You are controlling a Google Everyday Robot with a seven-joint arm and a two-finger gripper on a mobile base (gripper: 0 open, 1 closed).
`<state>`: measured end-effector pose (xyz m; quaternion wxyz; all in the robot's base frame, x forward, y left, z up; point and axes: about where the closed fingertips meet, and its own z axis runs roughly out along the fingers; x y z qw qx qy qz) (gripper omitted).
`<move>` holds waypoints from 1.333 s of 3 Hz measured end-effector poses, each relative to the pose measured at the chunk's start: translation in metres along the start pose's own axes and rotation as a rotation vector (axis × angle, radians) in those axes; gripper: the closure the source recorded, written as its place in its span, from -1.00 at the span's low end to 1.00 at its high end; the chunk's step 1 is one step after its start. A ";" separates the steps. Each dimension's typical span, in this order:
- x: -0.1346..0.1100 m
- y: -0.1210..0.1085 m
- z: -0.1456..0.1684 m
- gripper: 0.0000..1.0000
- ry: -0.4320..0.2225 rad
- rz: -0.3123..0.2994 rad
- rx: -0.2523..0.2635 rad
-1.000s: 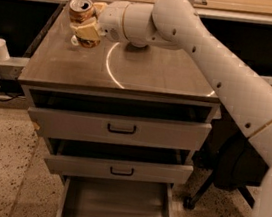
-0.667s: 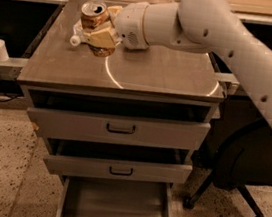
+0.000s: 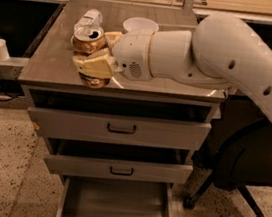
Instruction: Place orange can into bottom drawer
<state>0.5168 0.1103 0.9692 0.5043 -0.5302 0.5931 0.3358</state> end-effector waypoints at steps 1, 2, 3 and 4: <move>0.000 0.000 0.000 1.00 0.000 0.000 0.000; 0.029 0.014 0.020 1.00 -0.057 0.004 -0.069; 0.093 0.055 0.058 1.00 -0.082 0.012 -0.210; 0.133 0.079 0.075 1.00 -0.037 0.007 -0.286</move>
Offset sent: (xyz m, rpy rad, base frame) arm -0.0209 0.0413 -0.1328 0.1999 0.0485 0.2710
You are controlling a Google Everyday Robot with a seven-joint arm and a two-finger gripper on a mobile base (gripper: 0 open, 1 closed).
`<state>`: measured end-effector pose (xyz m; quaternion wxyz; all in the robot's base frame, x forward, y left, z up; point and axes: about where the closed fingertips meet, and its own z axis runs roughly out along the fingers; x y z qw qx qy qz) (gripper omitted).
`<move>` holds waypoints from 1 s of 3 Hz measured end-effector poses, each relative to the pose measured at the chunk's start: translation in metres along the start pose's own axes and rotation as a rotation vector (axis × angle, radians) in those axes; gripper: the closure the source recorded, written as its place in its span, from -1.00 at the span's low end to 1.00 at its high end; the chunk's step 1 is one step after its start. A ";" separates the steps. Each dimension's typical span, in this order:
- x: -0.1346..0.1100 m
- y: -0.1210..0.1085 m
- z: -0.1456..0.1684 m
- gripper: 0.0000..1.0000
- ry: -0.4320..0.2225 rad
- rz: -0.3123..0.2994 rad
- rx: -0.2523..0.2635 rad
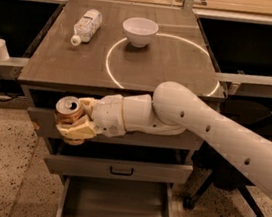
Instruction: Place orange can into bottom drawer
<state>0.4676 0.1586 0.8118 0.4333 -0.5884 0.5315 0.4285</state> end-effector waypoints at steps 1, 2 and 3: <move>0.008 0.003 0.003 1.00 0.006 0.003 -0.002; 0.033 0.004 0.000 1.00 -0.007 0.036 0.066; 0.114 0.033 0.022 1.00 -0.035 0.012 0.144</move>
Offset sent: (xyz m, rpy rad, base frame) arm 0.0031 -0.0265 -0.0639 0.0334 0.0393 -0.1796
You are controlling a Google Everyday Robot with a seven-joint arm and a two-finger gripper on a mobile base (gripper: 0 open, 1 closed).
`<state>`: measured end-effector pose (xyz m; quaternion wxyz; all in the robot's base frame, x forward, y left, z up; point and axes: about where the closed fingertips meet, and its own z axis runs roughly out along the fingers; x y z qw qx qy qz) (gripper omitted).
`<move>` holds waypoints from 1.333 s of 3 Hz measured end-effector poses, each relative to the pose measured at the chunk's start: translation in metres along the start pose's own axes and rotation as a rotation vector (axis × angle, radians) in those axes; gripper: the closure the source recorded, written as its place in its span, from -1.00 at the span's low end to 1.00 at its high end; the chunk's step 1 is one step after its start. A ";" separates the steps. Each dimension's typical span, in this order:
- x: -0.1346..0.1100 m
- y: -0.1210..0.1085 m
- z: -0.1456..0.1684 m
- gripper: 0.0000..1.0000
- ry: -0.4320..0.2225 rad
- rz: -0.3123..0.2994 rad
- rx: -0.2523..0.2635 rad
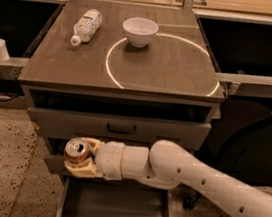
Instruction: Place orange can into bottom drawer
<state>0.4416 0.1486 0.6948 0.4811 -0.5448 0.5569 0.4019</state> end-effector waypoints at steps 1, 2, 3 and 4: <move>0.048 0.012 0.009 1.00 0.009 -0.030 0.038; 0.051 0.011 0.010 1.00 0.006 -0.028 0.043; 0.077 0.017 0.029 1.00 -0.060 -0.018 0.023; 0.190 0.044 0.062 1.00 -0.036 0.031 0.053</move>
Offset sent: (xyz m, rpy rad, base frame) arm -0.0066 -0.0011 -0.0414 -0.0085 -0.0305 -0.0263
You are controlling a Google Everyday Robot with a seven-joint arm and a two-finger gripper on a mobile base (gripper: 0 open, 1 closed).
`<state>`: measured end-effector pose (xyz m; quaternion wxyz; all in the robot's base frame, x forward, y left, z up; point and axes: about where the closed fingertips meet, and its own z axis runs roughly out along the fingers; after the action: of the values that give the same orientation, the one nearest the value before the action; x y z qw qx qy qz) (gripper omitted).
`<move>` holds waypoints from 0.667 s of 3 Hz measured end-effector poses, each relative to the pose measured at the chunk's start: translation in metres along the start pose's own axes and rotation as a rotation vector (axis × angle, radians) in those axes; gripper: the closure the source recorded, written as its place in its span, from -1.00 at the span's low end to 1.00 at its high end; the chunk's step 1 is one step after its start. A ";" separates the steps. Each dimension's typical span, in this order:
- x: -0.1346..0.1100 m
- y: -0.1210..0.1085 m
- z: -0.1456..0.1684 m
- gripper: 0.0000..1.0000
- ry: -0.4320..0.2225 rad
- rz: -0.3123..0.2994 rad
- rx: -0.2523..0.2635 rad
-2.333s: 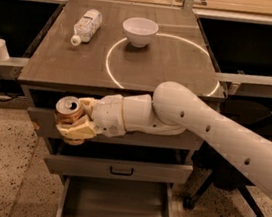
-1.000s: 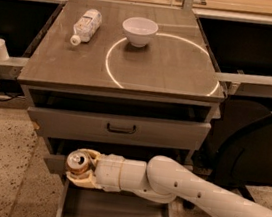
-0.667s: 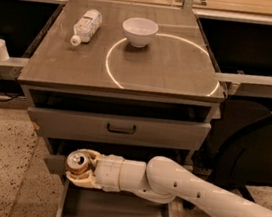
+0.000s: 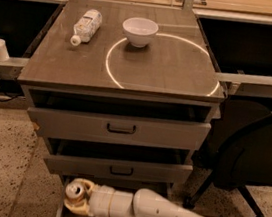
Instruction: Place orange can into bottom drawer
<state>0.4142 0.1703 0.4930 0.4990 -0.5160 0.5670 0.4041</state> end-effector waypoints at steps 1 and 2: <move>0.089 0.036 0.013 1.00 0.033 0.073 0.005; 0.100 0.051 0.020 1.00 0.018 0.116 -0.005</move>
Offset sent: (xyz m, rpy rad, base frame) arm -0.0272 0.0010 -0.0821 -0.0206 0.0660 -0.0176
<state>0.3696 0.1787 0.3883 0.4682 -0.4873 0.5994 0.4289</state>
